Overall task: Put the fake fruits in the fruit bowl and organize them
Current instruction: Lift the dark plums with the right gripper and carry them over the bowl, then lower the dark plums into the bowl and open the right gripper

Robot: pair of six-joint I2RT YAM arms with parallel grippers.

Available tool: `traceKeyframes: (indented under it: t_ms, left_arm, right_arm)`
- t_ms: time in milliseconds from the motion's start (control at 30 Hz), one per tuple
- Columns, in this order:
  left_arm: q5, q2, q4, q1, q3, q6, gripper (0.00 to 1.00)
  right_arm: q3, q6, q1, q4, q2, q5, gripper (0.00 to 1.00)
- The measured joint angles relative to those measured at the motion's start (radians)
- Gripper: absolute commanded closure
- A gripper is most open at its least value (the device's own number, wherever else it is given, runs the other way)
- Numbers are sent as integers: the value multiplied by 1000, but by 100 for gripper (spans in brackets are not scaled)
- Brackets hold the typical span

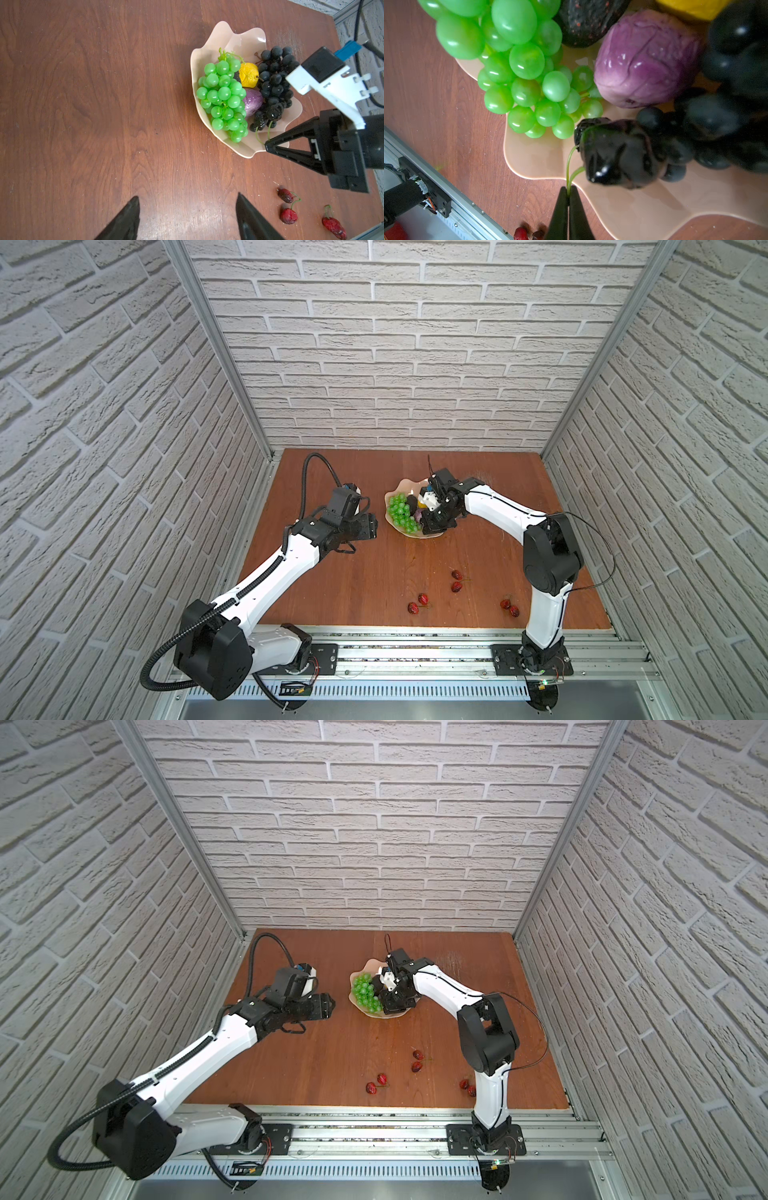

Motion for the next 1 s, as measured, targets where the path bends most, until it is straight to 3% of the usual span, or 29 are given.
traceKeyframes:
  t_ms: [300,600,833,1000]
  left_arm:
    - [0,2,0,0,0,0,26]
    - [34,16,-29,0,6,1,26]
    - [126,16,-83,-17,5,-9,27]
    - [175,46,-85,-141,-7,-33,27]
  right_arm:
    - [19,-5,-3,-14,21,10,78]
    - [106,-24,-3,-69,-17,68,74]
    - [51,-32,0,-81,-209,153,69]
    - [-161,-10,5,-24,-434,208,68]
